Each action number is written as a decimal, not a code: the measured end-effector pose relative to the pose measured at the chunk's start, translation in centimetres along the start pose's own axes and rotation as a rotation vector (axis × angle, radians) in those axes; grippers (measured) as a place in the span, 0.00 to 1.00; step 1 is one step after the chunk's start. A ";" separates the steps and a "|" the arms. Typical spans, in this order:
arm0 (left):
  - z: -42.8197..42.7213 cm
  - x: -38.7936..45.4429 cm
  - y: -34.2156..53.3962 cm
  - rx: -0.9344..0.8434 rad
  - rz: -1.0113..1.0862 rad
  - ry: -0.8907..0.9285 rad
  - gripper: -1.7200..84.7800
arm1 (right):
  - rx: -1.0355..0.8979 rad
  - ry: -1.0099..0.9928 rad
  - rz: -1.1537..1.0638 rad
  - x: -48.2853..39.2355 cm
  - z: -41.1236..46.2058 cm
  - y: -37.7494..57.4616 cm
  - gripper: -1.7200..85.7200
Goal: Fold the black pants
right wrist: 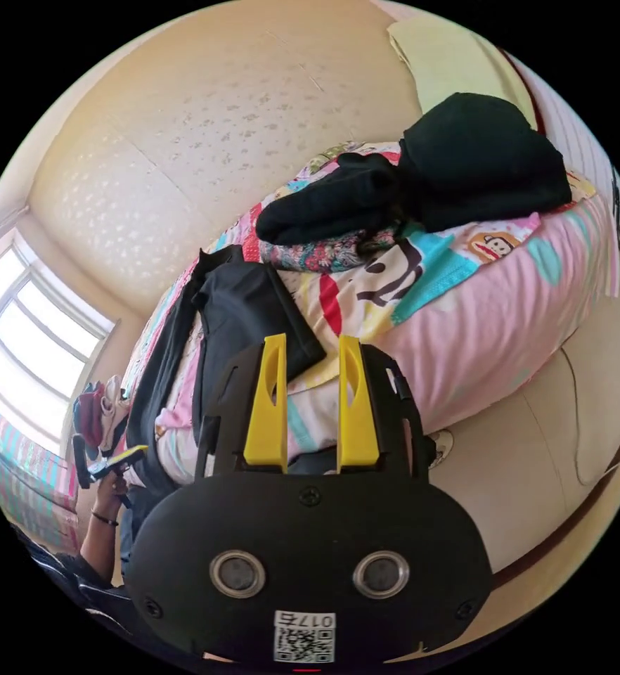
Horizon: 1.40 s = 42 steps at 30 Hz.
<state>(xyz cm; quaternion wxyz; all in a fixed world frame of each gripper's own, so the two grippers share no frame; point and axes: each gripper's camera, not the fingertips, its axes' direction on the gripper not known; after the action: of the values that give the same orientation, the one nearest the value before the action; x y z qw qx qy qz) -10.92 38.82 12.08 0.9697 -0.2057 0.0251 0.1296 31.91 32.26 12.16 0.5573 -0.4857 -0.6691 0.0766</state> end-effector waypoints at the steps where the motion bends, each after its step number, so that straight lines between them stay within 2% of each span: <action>1: -0.1 0.4 0.4 0.014 -0.011 -0.008 0.01 | -0.019 -0.072 0.027 0.9 0.3 -0.1 0.16; 4: -0.6 4.1 1.3 0.057 0.066 -0.160 0.01 | 0.008 -0.215 0.077 2.3 0.1 -0.4 0.16; 6: -0.6 6.8 1.3 0.046 0.134 -0.273 0.01 | -0.009 -0.242 0.086 2.4 0.4 -0.8 0.16; 8: -0.7 7.9 1.3 0.041 0.143 -0.309 0.01 | -0.043 -0.231 0.088 2.1 1.1 -1.1 0.16; 12: -1.3 7.2 1.9 0.084 0.082 -0.230 0.01 | -0.029 -0.213 0.141 2.2 0.8 -1.3 0.13; 17: -1.7 6.3 1.8 0.073 0.068 -0.163 0.02 | -0.009 -0.338 0.201 2.1 -0.7 -0.9 0.07; 23: -2.1 4.3 2.1 0.091 0.022 -0.057 0.01 | 0.034 -0.451 -0.039 -5.5 -7.0 -3.7 0.05; 26: -2.2 3.7 1.9 0.079 0.012 -0.017 0.01 | 0.077 -0.330 -0.196 -10.6 -11.2 -4.9 0.05; 29: -2.3 4.2 1.4 0.053 0.037 -0.052 0.01 | 0.109 -0.056 -0.322 -14.7 -12.8 -4.6 0.04; 31: -2.3 4.4 1.4 0.049 0.039 -0.070 0.01 | 0.087 -0.020 -0.230 -13.1 -11.7 -5.2 0.04; 35: -2.3 4.5 1.6 0.053 0.032 -0.103 0.01 | 0.092 -0.234 0.026 -8.3 -12.2 -8.9 0.03; 36: -2.3 4.8 1.6 0.049 0.045 -0.125 0.01 | 0.153 -0.272 0.022 -9.7 -13.8 -10.9 0.03; 37: -2.3 4.9 1.5 0.047 0.050 -0.135 0.01 | 0.319 -0.346 -0.082 -13.4 -17.1 -12.6 0.02; 38: -2.3 5.0 1.5 0.045 0.054 -0.152 0.01 | 0.392 -0.374 -0.163 -16.2 -18.9 -13.4 0.02; 39: -2.4 5.0 1.6 0.049 0.045 -0.161 0.01 | 0.474 -0.372 -0.322 -22.9 -22.1 -14.8 0.02; 42: -2.9 4.4 2.5 0.096 -0.023 -0.148 0.01 | 0.466 -0.326 -0.646 -39.1 -24.6 -16.0 0.03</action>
<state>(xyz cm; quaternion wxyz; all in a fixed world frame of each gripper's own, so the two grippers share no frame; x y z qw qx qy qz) -7.30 40.95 8.00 0.9790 -0.1493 -0.0430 0.1320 39.45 -15.57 5.25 0.5346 -0.0940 -0.8308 0.1229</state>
